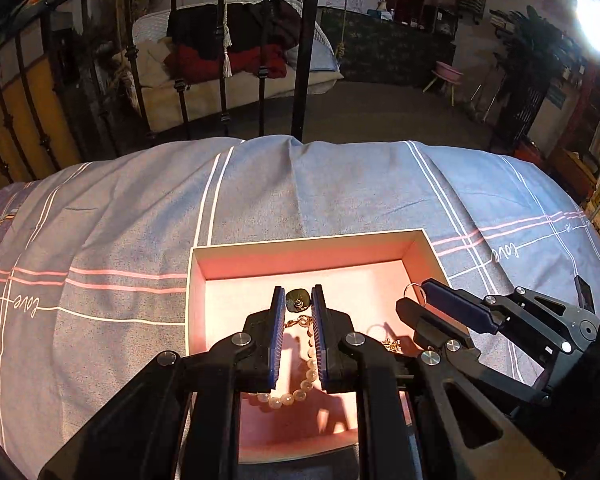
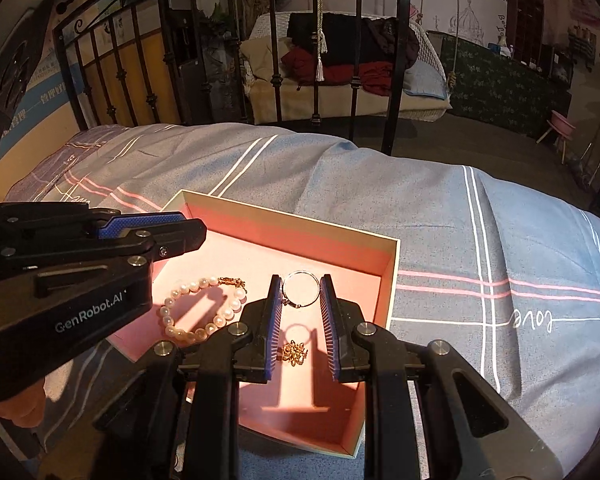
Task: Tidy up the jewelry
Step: 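Carry pendant and ring into the box and open both tools, then grasp the tan-strap watch with the right tool while the left tool grasps the silver hoop bracelet, then lower the watch into the box and open the right tool while the left tool carries the hoop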
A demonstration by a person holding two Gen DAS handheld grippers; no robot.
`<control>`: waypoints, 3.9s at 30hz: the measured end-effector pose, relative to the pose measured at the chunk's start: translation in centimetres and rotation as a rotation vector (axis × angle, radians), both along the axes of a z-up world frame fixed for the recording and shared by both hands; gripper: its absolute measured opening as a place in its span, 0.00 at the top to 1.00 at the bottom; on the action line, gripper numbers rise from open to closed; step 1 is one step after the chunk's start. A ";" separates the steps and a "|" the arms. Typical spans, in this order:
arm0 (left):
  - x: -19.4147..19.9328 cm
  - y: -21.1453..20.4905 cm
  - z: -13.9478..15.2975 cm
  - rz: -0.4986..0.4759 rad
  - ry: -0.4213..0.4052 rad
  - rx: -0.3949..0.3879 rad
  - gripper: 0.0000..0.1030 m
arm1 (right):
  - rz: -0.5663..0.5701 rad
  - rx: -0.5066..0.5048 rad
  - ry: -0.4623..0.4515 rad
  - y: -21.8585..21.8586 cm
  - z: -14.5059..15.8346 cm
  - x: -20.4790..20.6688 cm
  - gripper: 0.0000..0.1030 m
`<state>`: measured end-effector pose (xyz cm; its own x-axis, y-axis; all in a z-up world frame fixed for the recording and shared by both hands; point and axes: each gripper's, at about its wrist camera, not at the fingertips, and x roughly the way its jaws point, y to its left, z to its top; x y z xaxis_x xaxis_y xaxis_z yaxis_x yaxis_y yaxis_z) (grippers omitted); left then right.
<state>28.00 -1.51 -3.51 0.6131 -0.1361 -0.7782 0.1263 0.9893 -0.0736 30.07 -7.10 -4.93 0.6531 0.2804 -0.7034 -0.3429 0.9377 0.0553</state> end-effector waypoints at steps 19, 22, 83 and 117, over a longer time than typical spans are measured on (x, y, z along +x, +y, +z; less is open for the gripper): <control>0.4 0.2 -1.8 -0.013 0.068 -0.015 0.87 | 0.064 -0.035 0.043 1.4 -2.2 -0.3 0.80; 0.0 0.1 -1.4 -0.016 0.064 -0.017 0.77 | 0.063 -0.030 0.035 1.3 -2.0 -1.0 0.65; -13.2 3.8 -5.4 0.042 0.068 -0.038 0.44 | 0.174 0.138 0.062 0.8 -3.1 -16.5 0.85; -12.3 2.3 -4.9 0.076 0.064 -0.093 0.97 | 0.132 0.198 -0.021 -1.9 -1.6 -17.2 0.87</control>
<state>15.66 0.79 -8.43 0.5737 -0.1649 -0.8023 0.0436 0.9843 -0.1712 12.91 -8.99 -6.48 0.6158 0.4949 -0.6131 -0.4645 0.8565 0.2248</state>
